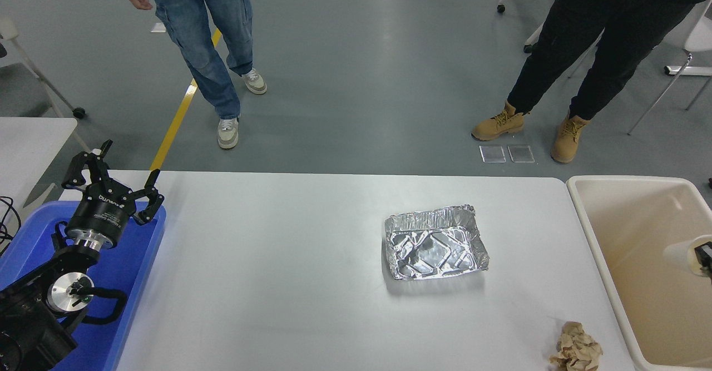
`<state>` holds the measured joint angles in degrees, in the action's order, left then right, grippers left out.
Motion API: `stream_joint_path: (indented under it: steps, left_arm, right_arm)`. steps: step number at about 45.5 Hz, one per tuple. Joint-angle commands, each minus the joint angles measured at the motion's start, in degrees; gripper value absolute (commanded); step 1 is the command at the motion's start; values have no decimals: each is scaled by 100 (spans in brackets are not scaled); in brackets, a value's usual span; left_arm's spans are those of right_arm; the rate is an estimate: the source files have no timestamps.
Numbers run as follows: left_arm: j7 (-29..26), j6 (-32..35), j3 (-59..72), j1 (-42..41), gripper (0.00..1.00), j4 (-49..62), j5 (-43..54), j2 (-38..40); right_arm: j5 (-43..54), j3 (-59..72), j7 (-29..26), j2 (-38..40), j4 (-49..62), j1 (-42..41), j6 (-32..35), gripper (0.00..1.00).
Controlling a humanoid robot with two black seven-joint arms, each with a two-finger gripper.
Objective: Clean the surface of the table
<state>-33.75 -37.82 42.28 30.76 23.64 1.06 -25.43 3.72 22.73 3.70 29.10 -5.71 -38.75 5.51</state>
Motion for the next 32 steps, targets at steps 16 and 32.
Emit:
stream_joint_path:
  steps: [16, 32]
  left_arm:
    - [0, 3, 0, 0, 100, 0, 0, -6]
    - [0, -6, 0, 0, 100, 0, 0, -6]
  right_arm:
    - [6, 47, -1, -194, -9, 157, -23, 0]
    - [129, 29, -1, -414, -9, 149, -32, 0]
